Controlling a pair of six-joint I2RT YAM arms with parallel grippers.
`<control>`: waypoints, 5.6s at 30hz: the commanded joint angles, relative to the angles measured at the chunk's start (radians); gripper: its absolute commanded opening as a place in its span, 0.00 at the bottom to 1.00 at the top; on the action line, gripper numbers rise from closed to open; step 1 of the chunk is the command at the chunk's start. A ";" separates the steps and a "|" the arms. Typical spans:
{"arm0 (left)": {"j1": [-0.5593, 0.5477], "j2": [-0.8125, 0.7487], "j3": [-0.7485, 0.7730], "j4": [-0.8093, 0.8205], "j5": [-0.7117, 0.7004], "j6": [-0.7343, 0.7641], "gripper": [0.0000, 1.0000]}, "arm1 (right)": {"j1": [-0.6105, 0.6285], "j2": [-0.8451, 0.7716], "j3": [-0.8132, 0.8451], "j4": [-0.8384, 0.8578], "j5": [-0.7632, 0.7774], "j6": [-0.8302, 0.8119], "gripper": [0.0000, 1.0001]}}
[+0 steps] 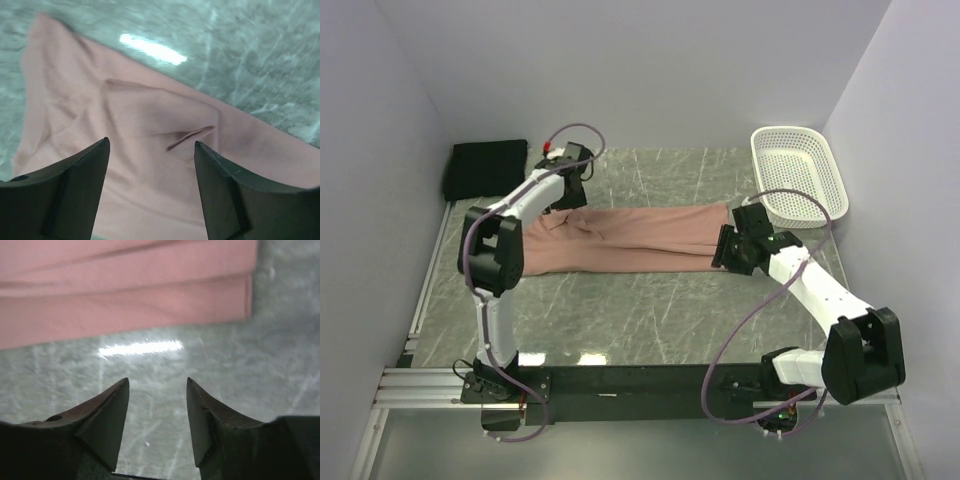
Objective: Fold and stack the t-shirts
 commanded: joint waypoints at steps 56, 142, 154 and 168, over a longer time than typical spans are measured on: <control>0.463 -0.528 -0.734 0.132 0.251 -0.092 0.48 | -0.210 0.363 0.154 0.403 -0.325 0.078 0.41; 0.145 -0.310 -0.375 0.257 0.351 -0.209 0.57 | 0.169 0.021 0.000 0.221 -0.156 -0.004 0.41; 0.142 -0.209 -0.363 0.295 0.379 -0.197 0.54 | 0.170 -0.059 -0.072 0.225 -0.168 0.013 0.41; 0.135 -0.179 -0.367 0.312 0.399 -0.187 0.30 | 0.169 -0.079 -0.098 0.226 -0.165 0.019 0.41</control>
